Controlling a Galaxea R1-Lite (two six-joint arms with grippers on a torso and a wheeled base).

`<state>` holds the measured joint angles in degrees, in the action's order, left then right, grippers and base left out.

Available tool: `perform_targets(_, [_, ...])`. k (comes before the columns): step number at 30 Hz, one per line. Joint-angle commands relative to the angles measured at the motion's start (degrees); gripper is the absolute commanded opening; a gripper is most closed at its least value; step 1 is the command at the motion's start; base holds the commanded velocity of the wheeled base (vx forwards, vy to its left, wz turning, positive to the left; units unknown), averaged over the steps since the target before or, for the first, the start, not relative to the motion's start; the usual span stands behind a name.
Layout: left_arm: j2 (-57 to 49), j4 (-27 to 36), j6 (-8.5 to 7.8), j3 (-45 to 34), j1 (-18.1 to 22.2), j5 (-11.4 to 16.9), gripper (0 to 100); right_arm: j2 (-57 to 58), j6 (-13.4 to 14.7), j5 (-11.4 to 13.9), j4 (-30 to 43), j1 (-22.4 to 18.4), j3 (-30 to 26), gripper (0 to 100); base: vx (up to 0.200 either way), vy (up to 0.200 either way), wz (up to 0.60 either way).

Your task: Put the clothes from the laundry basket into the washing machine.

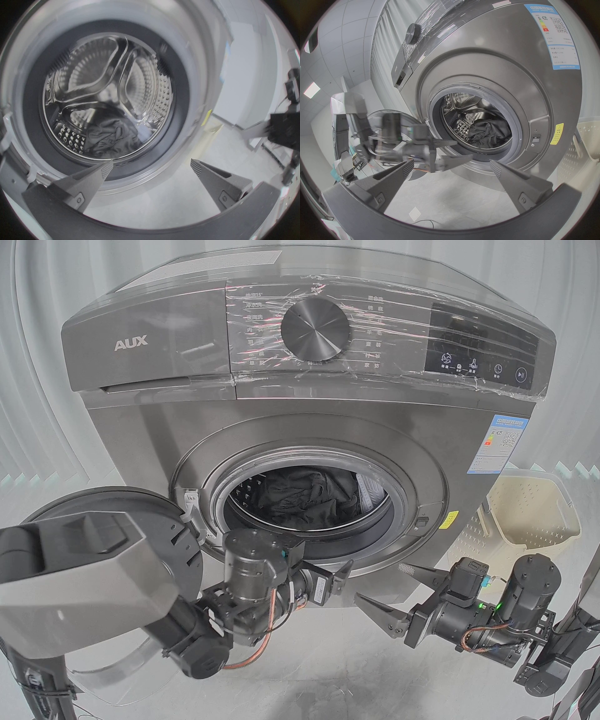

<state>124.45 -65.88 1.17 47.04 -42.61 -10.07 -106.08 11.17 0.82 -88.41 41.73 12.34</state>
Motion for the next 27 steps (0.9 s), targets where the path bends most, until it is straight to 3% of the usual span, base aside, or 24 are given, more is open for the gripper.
perform_targets(1, [-16.0,-6.6,4.81,-13.9,-4.4,-1.1,100,2.9,-0.3,-0.1,0.1,-0.7,-1.7,100,0.0,0.0,0.0])
perform_targets(3, [-18.0,-7.6,5.51,-16.3,-4.4,-1.8,100,4.0,-0.4,-0.1,0.1,-0.9,-2.3,100,0.0,0.0,0.0])
perform_targets(4, [-22.6,-9.1,6.39,-22.7,-4.3,-2.7,100,5.8,-0.4,-0.4,0.1,-1.0,-3.3,100,0.0,0.0,0.0])
perform_targets(8, [-29.7,-10.1,8.59,-28.4,-4.2,-3.2,100,8.2,-0.4,-3.5,0.1,-1.2,-4.8,100,0.0,0.0,0.0])
perform_targets(12, [-33.3,-12.1,9.46,-33.2,-3.5,-7.0,100,9.8,-0.6,-5.4,0.1,-2.4,-6.9,100,0.0,0.0,0.0])
perform_targets(15, [-36.2,-12.8,9.11,-36.0,-2.7,-7.8,100,12.4,-0.8,-6.4,0.2,-3.1,-8.6,100,0.0,0.0,0.0])
perform_targets(22, [-43.1,-12.2,7.27,-40.2,-1.4,-7.7,100,19.6,-1.1,-6.8,3.2,-6.5,-12.3,100,-0.2,0.0,0.0])
perform_targets(25, [-46.6,-10.9,5.25,-41.5,1.9,-7.3,100,25.0,-2.3,-6.7,9.9,-8.6,-12.3,100,-0.2,0.0,0.0])
perform_targets(27, [-48.3,-10.3,4.72,-42.4,3.1,-7.3,100,28.1,-2.3,-6.7,14.5,-8.7,-12.3,100,-0.2,0.0,0.0])
